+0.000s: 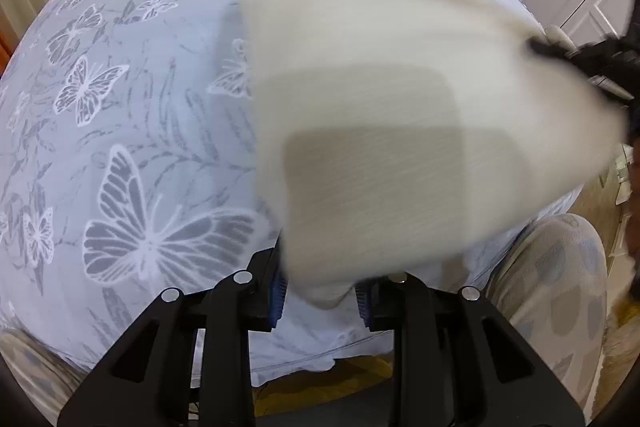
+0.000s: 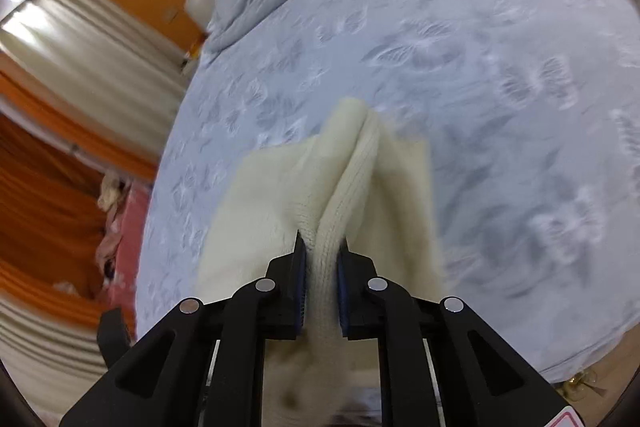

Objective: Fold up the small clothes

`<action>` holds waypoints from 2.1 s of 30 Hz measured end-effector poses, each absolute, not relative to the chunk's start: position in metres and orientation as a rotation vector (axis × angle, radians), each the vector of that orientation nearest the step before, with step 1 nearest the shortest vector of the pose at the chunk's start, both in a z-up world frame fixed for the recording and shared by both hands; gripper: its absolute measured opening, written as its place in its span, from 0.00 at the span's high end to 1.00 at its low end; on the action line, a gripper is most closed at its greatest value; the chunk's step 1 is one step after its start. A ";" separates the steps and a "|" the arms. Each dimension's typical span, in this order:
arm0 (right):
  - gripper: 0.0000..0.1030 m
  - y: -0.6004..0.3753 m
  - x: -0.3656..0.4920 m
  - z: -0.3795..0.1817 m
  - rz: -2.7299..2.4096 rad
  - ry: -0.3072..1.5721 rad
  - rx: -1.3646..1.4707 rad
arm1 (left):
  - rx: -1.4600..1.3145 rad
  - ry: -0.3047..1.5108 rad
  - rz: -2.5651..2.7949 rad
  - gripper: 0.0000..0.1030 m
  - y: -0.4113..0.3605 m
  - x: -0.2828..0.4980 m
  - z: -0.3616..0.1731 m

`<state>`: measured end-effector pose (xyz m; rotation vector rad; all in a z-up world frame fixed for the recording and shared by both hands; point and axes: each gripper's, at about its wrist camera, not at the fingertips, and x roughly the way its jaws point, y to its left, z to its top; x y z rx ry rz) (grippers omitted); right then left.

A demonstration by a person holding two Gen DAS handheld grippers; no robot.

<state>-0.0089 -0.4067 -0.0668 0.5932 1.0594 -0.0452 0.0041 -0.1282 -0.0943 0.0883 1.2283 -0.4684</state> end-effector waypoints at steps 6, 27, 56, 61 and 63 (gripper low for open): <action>0.75 -0.415 -0.018 -0.081 -0.101 1.116 0.584 | 0.165 1.245 -0.449 0.73 -0.143 -0.003 -0.106; 0.95 -0.246 -0.015 -0.059 0.201 1.181 0.375 | 0.019 1.079 -0.296 0.41 -0.044 -0.021 -0.027; 0.48 -0.431 0.044 -0.097 -0.070 1.177 0.775 | 0.214 1.151 -0.412 0.21 -0.182 0.023 -0.080; 0.90 -0.419 0.067 -0.065 -0.081 1.044 0.697 | 0.200 1.168 -0.416 0.19 -0.180 0.028 -0.083; 0.90 -0.412 0.068 -0.059 -0.103 1.026 0.615 | 0.204 1.163 -0.417 0.19 -0.180 0.029 -0.084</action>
